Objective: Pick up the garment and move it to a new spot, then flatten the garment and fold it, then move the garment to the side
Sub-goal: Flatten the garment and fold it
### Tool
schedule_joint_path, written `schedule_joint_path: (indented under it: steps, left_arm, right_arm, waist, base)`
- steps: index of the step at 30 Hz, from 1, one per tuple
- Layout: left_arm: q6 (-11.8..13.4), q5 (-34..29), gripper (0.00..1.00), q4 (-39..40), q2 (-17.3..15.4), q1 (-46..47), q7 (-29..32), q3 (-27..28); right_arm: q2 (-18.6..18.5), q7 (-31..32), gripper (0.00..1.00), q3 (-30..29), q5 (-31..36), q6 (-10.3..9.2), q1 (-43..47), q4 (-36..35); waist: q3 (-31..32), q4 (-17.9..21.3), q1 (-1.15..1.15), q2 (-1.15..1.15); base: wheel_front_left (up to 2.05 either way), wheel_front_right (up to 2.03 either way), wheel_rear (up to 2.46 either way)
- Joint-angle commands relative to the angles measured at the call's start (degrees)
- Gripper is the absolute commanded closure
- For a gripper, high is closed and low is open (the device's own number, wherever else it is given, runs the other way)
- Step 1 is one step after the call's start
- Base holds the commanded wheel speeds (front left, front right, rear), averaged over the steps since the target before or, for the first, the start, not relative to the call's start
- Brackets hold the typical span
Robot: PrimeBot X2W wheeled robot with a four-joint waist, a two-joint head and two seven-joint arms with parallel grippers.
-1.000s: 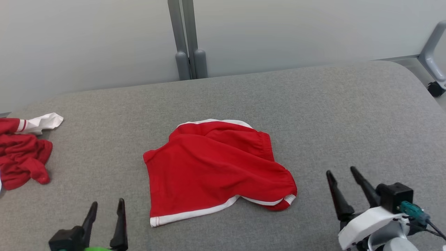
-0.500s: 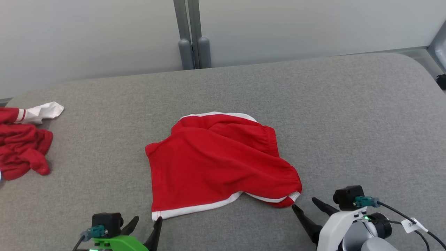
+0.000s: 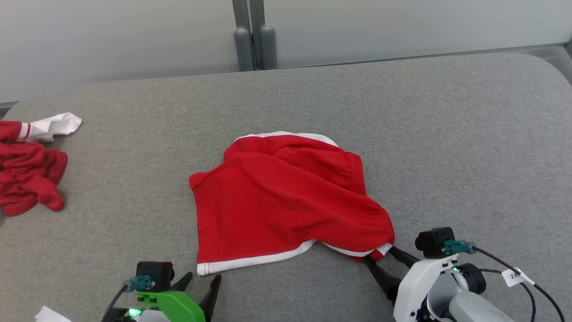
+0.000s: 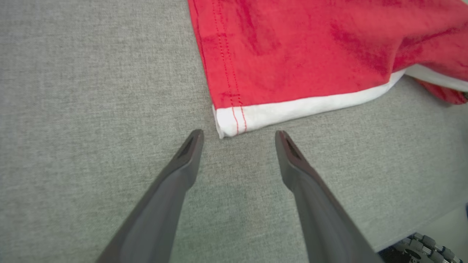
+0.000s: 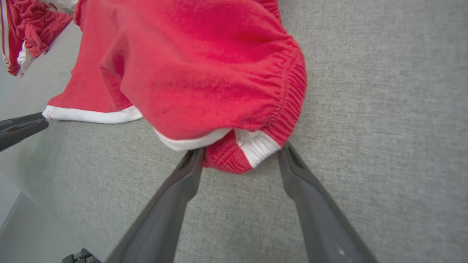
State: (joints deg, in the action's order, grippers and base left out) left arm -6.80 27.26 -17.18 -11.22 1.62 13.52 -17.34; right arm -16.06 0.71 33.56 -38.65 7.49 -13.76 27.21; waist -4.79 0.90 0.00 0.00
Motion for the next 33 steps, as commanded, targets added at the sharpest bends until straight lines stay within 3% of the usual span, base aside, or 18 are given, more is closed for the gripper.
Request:
schedule_joint_path:
  steps: [1,8,12,13,14,15,16,17,25,33]
  left_arm:
    - [-0.22,0.19,0.00,-0.48,-0.18,0.96,-0.24,-0.14]
    - [-0.39,1.34,0.00,-2.57,0.08,2.62,-1.99,-0.68]
    - [-0.61,2.23,0.00,-5.30,0.23,4.64,-2.80,-1.69]
    - [-0.65,2.35,0.06,-6.05,0.15,4.89,-2.69,-2.14]
    - [-0.69,2.61,0.22,-6.52,0.00,5.23,-3.11,-2.48]
    - [-0.64,3.06,0.66,-6.69,0.04,5.56,-3.76,-2.61]
    - [-0.66,3.40,1.00,-6.88,0.07,5.69,-4.02,-2.83]
    - [-0.68,3.58,1.00,-7.10,-0.10,5.74,-4.10,-3.14]
    - [-0.76,5.09,1.00,-4.26,-3.57,3.75,-6.10,-3.69]
    - [-0.71,7.02,1.00,7.36,-8.05,5.71,-4.02,-1.30]
  right_arm:
    - [-0.26,-0.67,0.00,0.49,-0.90,0.00,-0.87,0.29]
    - [-1.15,-3.01,0.02,3.79,-3.96,0.00,-2.33,1.01]
    - [-1.57,-4.03,0.27,5.79,-5.47,0.00,-3.27,1.31]
    - [-1.63,-4.15,0.49,6.19,-5.70,0.00,-3.48,1.31]
    - [-1.82,-4.50,0.53,6.82,-6.00,0.00,-3.72,1.31]
    - [-2.07,-4.87,0.68,7.30,-6.33,0.00,-3.98,1.27]
    - [-2.24,-5.25,0.90,7.59,-6.68,0.00,-4.17,1.26]
    - [-2.35,-5.61,1.00,7.89,-7.10,0.00,-4.26,1.21]
    - [-6.68,-8.16,1.00,11.76,-11.44,0.00,-3.91,-2.69]
    - [-13.55,-7.73,1.00,15.15,-16.88,0.00,-6.52,-13.01]
  waist:
    - [0.01,-0.02,0.00,0.00]
    - [-0.01,0.01,0.00,0.00]
    - [-0.18,0.17,0.00,0.00]
    - [-0.20,0.27,0.00,0.00]
    - [-0.23,0.39,0.00,0.00]
    - [-0.23,0.45,0.00,0.00]
    - [-0.21,0.45,0.00,0.00]
    - [-0.21,0.44,0.00,0.00]
    - [0.86,0.50,0.00,0.00]
    - [-0.30,1.07,0.00,0.00]
  base:
    - [0.00,0.00,0.00]
    - [0.00,0.00,0.00]
    - [0.00,0.00,0.00]
    - [0.00,0.00,0.00]
    - [0.00,0.00,0.00]
    - [0.00,0.00,0.00]
    - [0.00,0.00,0.00]
    - [0.00,0.00,0.00]
    - [0.00,0.00,0.00]
    - [0.00,0.00,0.00]
